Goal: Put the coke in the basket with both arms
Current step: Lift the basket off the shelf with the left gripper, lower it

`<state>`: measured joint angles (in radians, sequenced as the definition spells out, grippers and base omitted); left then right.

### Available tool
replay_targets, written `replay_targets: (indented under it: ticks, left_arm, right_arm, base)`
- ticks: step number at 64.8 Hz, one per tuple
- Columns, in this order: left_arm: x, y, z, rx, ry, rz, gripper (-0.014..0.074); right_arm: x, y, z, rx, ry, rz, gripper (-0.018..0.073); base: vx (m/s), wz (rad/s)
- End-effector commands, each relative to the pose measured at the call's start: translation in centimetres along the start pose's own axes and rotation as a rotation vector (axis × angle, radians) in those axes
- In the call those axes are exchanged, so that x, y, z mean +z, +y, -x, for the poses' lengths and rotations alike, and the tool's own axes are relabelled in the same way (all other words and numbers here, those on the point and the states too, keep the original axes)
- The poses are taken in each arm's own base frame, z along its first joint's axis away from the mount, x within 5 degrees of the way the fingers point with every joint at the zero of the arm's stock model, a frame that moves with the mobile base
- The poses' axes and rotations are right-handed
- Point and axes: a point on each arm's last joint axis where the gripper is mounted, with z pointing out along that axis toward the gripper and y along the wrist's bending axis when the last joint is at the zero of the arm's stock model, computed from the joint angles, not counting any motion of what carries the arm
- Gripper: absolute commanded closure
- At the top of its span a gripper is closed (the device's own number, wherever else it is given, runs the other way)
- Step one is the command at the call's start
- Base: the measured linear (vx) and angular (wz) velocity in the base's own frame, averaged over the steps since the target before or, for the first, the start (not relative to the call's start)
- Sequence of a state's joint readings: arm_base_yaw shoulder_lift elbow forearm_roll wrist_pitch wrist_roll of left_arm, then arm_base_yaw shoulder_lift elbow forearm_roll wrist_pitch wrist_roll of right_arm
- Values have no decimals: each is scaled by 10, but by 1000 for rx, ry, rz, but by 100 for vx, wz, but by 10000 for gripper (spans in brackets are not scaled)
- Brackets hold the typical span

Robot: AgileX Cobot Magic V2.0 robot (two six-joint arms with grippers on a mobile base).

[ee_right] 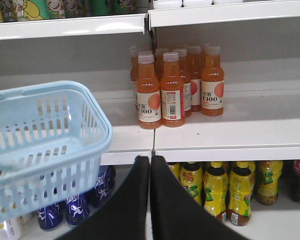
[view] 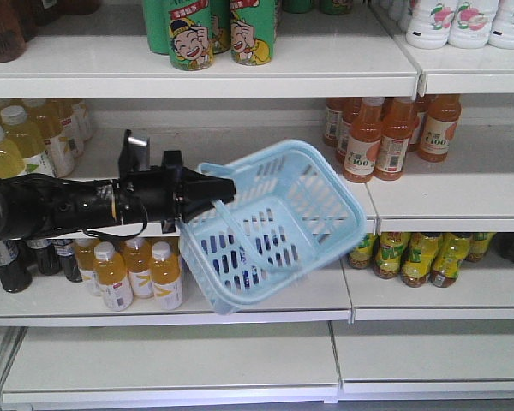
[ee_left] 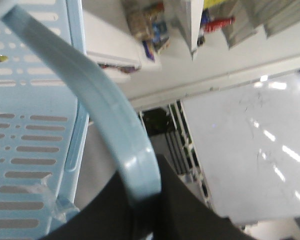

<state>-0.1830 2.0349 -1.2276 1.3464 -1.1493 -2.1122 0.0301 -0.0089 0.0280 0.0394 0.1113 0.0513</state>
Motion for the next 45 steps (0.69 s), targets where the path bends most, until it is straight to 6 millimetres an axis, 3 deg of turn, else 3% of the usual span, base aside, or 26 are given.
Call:
replay_targets:
  ticks: [1, 16, 35, 45]
  left_arm:
    - [3, -66, -19, 84, 126, -267, 604]
    - [4, -80, -69, 41, 220, -260, 604]
    - [-35, -86, -136, -39, 274, -204, 604]
    - [-51, -96, -158, -13, 294, -198, 604]
  right_arm:
    - [-1, 0, 3, -12, -79, 5, 564]
    - [-1, 0, 3, -12, -79, 5, 564]
    - [-1, 0, 3, -12, -79, 5, 564]
    - [-1, 0, 3, -12, -79, 5, 564]
  base:
    - [0, 0]
    - [0, 0]
    - [0, 0]
    - [0, 0]
